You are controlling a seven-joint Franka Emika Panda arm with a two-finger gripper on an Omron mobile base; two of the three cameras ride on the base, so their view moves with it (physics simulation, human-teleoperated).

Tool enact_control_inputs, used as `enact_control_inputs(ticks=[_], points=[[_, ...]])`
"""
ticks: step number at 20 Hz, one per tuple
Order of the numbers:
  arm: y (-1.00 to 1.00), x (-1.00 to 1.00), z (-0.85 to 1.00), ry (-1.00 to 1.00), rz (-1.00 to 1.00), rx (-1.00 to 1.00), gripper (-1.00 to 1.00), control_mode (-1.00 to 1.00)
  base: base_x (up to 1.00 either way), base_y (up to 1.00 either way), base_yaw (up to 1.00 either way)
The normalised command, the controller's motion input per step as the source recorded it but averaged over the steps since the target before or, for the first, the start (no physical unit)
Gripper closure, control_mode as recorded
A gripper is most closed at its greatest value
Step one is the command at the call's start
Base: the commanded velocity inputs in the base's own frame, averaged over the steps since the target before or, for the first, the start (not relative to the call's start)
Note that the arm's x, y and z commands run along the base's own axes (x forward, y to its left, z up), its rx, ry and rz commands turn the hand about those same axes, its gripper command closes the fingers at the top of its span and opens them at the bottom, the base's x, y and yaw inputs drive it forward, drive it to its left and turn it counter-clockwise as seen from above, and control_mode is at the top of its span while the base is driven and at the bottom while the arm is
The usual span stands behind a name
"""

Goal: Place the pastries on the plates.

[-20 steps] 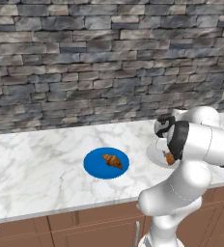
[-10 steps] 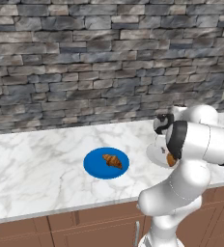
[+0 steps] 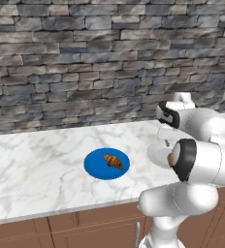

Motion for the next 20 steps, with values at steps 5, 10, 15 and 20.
enact_control_inputs(ticks=[5,10,15,20], points=[[0.74,-0.85,0.29,0.01,0.0,-0.07,-1.0,-1.0,0.0,0.0,0.0],[0.96,-0.6,0.21,0.0,0.0,-0.03,-1.0,-1.0,0.0,0.0,0.0],[0.14,-0.18,0.0,-0.03,0.01,0.0,-1.0,-1.0,0.0,0.0,0.0],[0.0,0.0,0.0,0.0,0.05,0.0,-1.0,-1.0,0.0,0.0,0.0]])
